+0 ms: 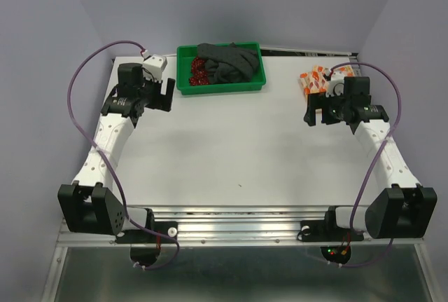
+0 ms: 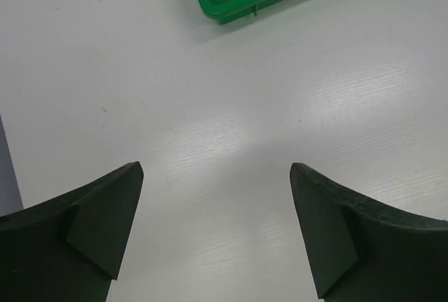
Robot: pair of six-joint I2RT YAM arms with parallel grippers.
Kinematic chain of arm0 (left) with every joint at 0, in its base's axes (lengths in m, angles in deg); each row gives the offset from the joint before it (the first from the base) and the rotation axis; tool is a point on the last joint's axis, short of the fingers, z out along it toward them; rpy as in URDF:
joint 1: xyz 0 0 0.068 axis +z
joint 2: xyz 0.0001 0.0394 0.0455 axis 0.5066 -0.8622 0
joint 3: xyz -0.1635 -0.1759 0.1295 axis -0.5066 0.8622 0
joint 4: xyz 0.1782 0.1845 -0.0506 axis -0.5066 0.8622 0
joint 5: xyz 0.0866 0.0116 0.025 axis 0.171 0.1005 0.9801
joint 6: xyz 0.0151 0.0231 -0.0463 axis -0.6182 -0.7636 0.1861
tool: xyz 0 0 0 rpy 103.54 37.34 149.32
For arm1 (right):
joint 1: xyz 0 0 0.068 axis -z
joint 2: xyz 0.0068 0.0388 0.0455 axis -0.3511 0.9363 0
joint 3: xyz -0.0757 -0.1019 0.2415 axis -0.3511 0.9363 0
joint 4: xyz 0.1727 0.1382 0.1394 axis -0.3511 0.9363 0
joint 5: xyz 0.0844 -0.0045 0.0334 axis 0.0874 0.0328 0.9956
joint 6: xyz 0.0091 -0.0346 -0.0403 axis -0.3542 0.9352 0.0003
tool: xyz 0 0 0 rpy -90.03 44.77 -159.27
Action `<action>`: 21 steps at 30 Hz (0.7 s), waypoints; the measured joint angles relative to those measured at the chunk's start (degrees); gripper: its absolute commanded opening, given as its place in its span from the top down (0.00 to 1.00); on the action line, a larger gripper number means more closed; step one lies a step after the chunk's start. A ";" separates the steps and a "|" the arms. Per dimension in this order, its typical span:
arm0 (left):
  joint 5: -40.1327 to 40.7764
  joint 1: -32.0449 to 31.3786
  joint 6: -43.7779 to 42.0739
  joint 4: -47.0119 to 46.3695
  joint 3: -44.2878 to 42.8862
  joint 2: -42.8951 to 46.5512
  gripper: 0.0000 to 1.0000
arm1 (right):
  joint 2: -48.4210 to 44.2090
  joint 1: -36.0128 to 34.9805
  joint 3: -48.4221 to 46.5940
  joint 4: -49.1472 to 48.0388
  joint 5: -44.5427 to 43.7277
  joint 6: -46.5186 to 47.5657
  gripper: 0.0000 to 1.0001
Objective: Fold and stack the skirts
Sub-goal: Grab the skirt from the pile
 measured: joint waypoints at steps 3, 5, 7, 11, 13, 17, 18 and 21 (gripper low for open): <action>1.20 -0.57 -1.05 -0.70 0.11 1.33 0.01 | 0.00 0.00 -0.61 0.50 0.15 0.00 0.00; 1.33 -0.92 -1.66 -1.25 0.11 2.03 0.01 | 0.02 0.00 -1.05 0.63 0.17 0.00 0.00; 1.33 -0.98 -1.88 -1.27 -0.31 2.10 0.01 | 0.13 0.00 -1.55 0.66 0.17 0.00 0.00; 0.90 -1.03 -1.92 -1.11 -3.37 0.57 0.01 | 1.01 0.00 -2.19 0.61 0.17 0.00 0.00; 0.94 -1.38 -1.86 -1.33 -6.60 -1.27 0.01 | 1.51 0.00 -2.19 0.68 0.17 -0.02 0.00; 1.73 -3.91 -1.60 -3.39 -12.68 -6.40 0.02 | 2.69 0.00 -2.19 0.72 0.15 -0.02 0.00; 1.88 -4.83 -1.38 -3.96 -14.25 -8.22 0.02 | 2.91 0.00 -2.19 0.72 0.15 -0.02 0.00; 1.88 -7.30 0.17 -5.11 -20.37 -15.26 0.04 | 3.58 0.00 -2.21 0.79 -0.07 -0.02 0.00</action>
